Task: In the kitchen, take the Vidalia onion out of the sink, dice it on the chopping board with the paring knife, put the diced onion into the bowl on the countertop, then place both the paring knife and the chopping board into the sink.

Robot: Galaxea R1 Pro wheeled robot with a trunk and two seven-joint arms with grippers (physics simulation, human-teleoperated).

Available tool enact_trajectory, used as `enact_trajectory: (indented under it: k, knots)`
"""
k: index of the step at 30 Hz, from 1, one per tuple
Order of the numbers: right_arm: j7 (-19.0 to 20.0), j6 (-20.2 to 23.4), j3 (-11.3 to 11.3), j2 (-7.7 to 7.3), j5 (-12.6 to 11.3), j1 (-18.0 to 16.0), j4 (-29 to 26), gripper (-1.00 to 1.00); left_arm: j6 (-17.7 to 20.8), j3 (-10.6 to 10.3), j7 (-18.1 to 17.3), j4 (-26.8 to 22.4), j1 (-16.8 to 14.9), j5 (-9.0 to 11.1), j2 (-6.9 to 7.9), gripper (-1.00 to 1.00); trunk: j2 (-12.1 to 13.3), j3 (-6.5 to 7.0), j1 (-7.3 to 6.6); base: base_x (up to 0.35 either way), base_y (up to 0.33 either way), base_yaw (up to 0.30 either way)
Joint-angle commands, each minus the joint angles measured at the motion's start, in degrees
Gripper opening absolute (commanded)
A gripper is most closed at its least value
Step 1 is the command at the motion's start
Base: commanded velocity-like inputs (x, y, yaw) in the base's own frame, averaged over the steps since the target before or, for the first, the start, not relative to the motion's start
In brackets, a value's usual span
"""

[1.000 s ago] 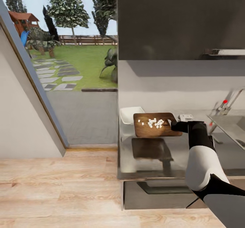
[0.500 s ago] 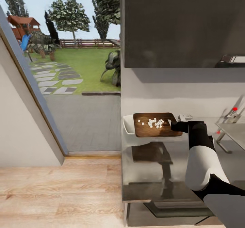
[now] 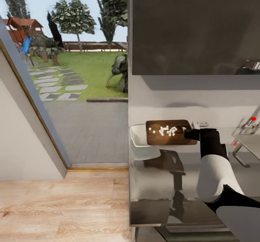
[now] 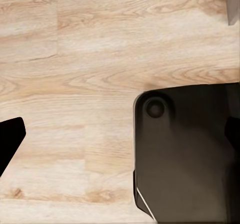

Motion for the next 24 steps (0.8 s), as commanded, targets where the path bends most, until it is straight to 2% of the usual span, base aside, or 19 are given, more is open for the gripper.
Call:
enact_trajectory:
  k: [1,6,8,13,24]
  knots:
    - [0.12,0.13,-0.24,0.07,0.41,-0.08,-0.11,-1.00,-0.14,-0.51,0.20,0.05,-0.01,0.57,0.05,1.00,-0.12,-0.11,0.04,0.003,0.000,0.000]
    - [-2.44,0.21,0.01,0.14,0.49,-0.08,-0.11,-1.00,-0.22,-0.52,-0.45,0.47,-0.01,0.54,0.06,1.00,-0.12,-0.11,0.04,0.000,0.000,0.000]
    - [-3.87,0.90,0.10,0.14,0.55,-0.08,-0.11,-1.00,-0.23,-0.52,-2.96,0.59,-0.01,0.59,0.06,1.00,-0.12,-0.11,0.04,0.000,0.000,0.000]
    - [-4.28,3.43,0.12,0.14,0.58,-0.08,-0.18,-1.00,-0.25,-0.53,-4.28,0.92,-0.01,0.62,0.06,1.00,-0.12,-0.11,0.04,0.000,0.000,0.000]
    - [-4.22,3.75,0.04,0.32,0.46,-0.08,-0.28,-1.00,-0.27,-0.53,-4.41,0.95,-0.01,0.62,0.06,1.00,-0.12,-0.11,0.04,0.000,0.000,0.000]
